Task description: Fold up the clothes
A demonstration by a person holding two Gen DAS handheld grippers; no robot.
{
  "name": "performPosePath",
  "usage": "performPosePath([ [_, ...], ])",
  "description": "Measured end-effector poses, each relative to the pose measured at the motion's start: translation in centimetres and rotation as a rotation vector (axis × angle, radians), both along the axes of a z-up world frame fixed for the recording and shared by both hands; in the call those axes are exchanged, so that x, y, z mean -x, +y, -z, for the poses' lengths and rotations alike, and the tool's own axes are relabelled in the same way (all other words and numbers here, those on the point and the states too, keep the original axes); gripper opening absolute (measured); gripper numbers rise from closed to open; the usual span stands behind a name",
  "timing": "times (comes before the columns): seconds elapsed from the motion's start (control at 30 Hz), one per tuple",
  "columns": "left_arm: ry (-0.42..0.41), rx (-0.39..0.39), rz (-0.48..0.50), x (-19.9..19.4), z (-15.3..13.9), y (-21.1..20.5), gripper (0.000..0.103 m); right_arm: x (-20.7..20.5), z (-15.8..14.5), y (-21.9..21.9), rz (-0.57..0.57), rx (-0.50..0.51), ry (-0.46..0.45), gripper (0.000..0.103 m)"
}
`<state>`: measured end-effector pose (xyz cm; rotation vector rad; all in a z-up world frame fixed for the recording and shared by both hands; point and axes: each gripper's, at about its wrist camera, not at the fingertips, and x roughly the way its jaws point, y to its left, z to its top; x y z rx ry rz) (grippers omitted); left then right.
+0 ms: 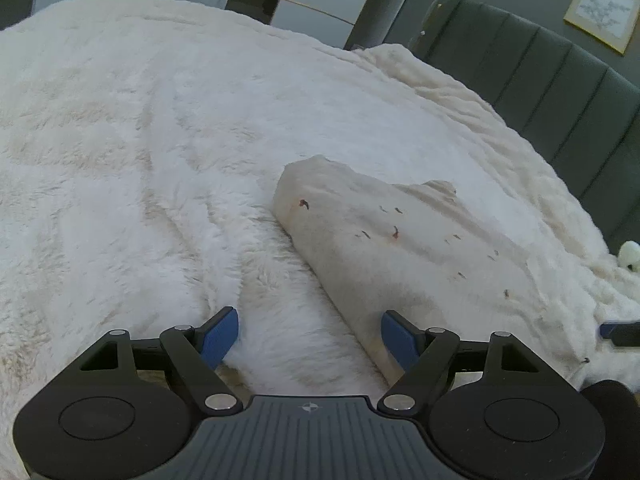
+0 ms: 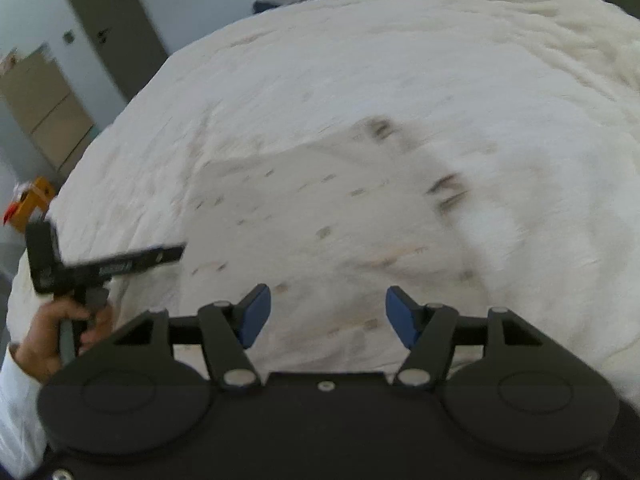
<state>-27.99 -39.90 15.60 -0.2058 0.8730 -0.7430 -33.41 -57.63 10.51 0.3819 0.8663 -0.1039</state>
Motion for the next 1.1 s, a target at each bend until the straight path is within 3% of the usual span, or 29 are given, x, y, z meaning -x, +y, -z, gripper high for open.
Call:
performPosePath([
  [0.13,0.159,0.219,0.028,-1.5,0.7,1.1,0.071,-1.8,0.6,2.9,-0.004,0.079,-0.024,0.062],
  [0.3,0.338,0.244,0.067,-3.4,3.7,-0.3,0.070,-3.2,1.5,5.3,-0.021,0.084,-0.047,0.062],
  [0.43,0.344,0.275,0.050,-6.0,3.1,-1.4,0.071,-3.5,2.5,7.1,-0.074,0.064,-0.037,0.058],
  [0.53,0.284,0.184,0.013,-7.2,2.8,-2.7,0.071,-3.4,3.8,8.0,-0.081,0.103,0.038,0.057],
  [0.6,0.263,0.141,0.014,-6.9,3.2,-3.3,0.077,-3.2,4.0,7.9,-0.074,0.097,0.051,0.057],
  [0.77,0.127,0.015,0.087,-4.9,3.8,-5.4,0.087,-2.7,4.1,7.5,-0.061,0.076,0.081,0.058],
  [1.1,0.125,0.012,0.088,-5.1,4.3,-5.9,0.089,-3.4,4.1,7.6,-0.054,0.093,0.118,0.060],
])
